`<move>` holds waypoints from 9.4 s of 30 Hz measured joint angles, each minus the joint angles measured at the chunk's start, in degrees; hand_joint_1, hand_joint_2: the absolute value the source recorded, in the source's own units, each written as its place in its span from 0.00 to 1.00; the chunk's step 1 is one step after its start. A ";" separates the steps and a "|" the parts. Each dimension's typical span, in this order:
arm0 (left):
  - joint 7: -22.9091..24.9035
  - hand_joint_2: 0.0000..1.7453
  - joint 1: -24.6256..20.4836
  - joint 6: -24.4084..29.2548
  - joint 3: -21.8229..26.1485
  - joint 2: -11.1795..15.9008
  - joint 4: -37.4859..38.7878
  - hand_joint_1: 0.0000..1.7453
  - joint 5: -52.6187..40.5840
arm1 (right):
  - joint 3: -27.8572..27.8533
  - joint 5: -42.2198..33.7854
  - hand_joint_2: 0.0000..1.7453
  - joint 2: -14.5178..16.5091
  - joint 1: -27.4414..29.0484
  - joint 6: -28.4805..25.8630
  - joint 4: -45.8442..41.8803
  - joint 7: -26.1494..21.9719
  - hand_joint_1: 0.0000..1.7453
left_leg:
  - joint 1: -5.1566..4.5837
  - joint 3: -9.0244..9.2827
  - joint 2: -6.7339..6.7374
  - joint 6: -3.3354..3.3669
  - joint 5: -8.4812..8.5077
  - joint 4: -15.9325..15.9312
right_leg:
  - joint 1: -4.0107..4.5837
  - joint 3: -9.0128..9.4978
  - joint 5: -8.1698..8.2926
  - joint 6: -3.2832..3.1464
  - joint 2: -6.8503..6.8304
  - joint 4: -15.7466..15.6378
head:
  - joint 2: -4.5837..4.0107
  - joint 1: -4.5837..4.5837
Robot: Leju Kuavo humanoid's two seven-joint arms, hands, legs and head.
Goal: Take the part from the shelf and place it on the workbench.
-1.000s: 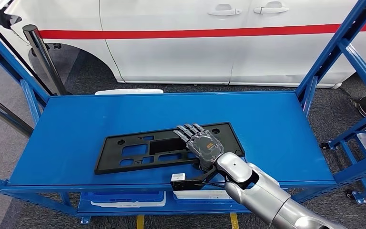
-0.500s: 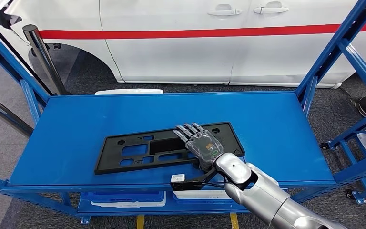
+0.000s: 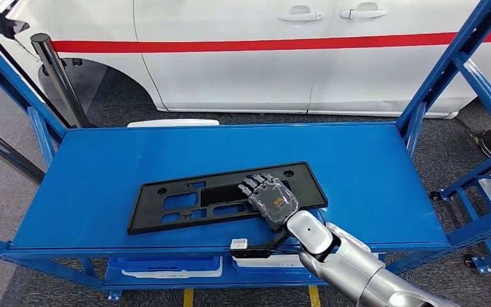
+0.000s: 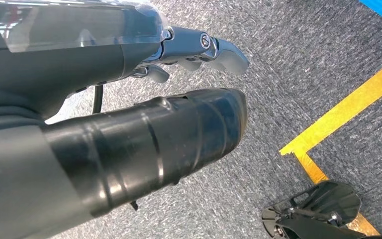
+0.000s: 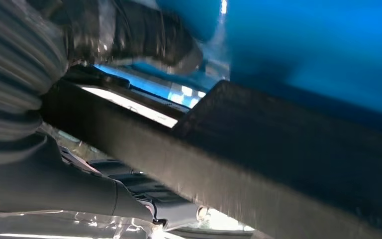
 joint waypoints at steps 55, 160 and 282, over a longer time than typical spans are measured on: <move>0.78 0.00 0.87 0.89 -0.20 -0.56 0.00 0.00 -0.81 | -16.70 14.38 1.00 -3.48 19.92 -24.22 -25.10 3.18 1.00 | -0.01 -0.14 0.01 0.05 -0.16 0.02 | 0.00 -0.05 -0.06 0.04 0.02 -0.01 | 0.00 0.00; 3.06 1.00 0.57 2.87 -0.40 -1.57 0.09 0.00 -4.66 | -9.56 13.57 1.00 4.66 16.10 -21.77 -25.02 5.90 1.00 | -0.17 -0.79 0.30 0.53 -1.37 2.23 | -0.14 -1.90 0.58 0.64 -0.36 1.68 | 0.00 0.15; -1.25 1.00 -0.14 10.09 21.90 -5.29 0.20 0.00 17.14 | -52.19 -8.63 1.00 20.31 52.41 -24.43 -53.75 -32.95 1.00 | -0.02 -2.56 0.41 -0.97 -2.85 7.98 | 0.03 1.12 -1.12 -1.25 -1.19 -0.31 | 0.00 -0.52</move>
